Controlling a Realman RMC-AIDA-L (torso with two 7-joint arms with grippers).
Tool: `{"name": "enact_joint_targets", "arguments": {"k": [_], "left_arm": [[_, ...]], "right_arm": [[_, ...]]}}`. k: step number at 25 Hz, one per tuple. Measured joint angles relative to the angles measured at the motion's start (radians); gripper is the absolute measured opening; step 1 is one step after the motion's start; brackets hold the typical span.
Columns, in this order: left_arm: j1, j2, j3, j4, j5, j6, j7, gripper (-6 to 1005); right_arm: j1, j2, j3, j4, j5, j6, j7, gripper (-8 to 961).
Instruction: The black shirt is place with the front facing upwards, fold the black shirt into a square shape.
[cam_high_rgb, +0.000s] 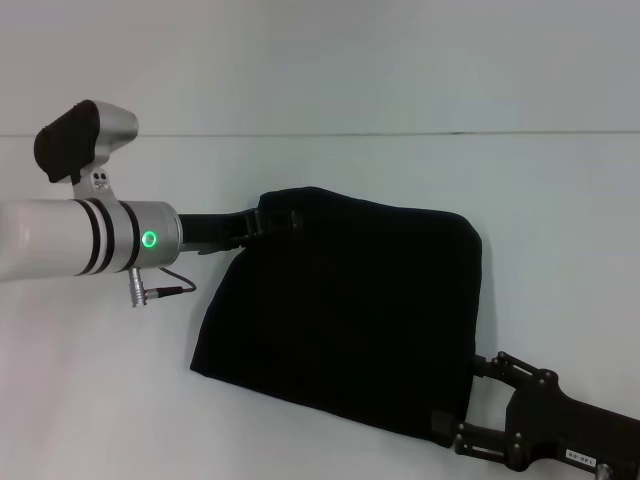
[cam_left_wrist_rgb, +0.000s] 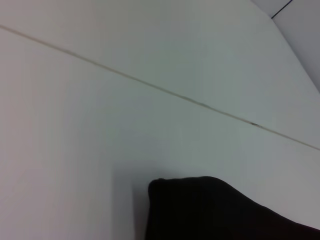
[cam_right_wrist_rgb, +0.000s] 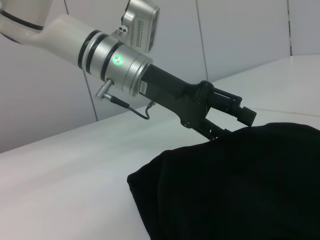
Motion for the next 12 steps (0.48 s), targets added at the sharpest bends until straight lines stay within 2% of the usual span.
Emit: {"name": "enact_joint_targets", "arguments": {"k": [5, 12], "left_arm": [[0.007, -0.004, -0.002, 0.002, 0.0, -0.03, 0.007, 848], [0.018, 0.006, -0.008, 0.003, -0.003, -0.031, -0.005, 824]], "right_arm": [[0.0, 0.0, 0.0, 0.0, 0.0, -0.003, 0.0, 914], [0.001, -0.001, 0.0, 0.0, 0.0, -0.003, 0.0, 914]]}}
